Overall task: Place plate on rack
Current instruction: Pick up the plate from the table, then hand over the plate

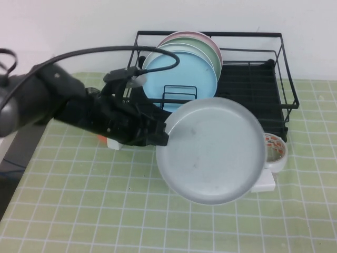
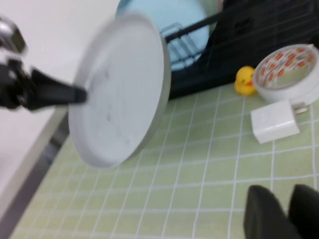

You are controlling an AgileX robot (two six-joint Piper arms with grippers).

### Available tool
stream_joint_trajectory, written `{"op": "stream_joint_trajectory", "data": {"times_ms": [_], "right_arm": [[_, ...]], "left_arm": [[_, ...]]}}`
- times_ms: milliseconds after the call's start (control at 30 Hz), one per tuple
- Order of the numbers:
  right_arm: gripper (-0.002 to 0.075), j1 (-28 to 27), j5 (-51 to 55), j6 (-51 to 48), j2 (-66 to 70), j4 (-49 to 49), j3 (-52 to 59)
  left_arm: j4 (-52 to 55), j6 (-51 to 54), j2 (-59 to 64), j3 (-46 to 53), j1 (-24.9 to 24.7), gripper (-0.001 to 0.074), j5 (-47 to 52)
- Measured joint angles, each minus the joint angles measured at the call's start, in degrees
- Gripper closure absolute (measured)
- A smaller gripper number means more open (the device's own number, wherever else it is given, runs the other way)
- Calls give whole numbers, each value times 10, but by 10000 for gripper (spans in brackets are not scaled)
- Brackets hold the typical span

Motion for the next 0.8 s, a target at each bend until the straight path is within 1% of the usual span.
{"op": "stream_joint_trajectory", "data": {"times_ms": [67,133,233,300,400,533,667,800], "right_arm": [[561,0,11,-44,62,10,-35],[474,0,18,-96,124,29,-69],[330,0,39,-203,226,74,-130],[256,0,73,-288,300,108,-176],[215,0,141,-394,411,165,-244],[202,0,219,-500,534,219,-323],[199,25,242,-545,639,228,-417],[198,87,242,-554,711,229,-496]], "left_arm": [[-39,44,-49,45,-11,731,-45],[-73,88,-89,92,-22,731,-91],[-126,141,-146,148,-29,731,-140],[-168,164,-178,183,-32,731,-156],[-232,213,-220,225,-32,731,-170],[-314,294,-268,262,-32,731,-200],[-343,321,-293,271,-32,731,-217],[-354,331,-294,271,-32,731,-222]]}}
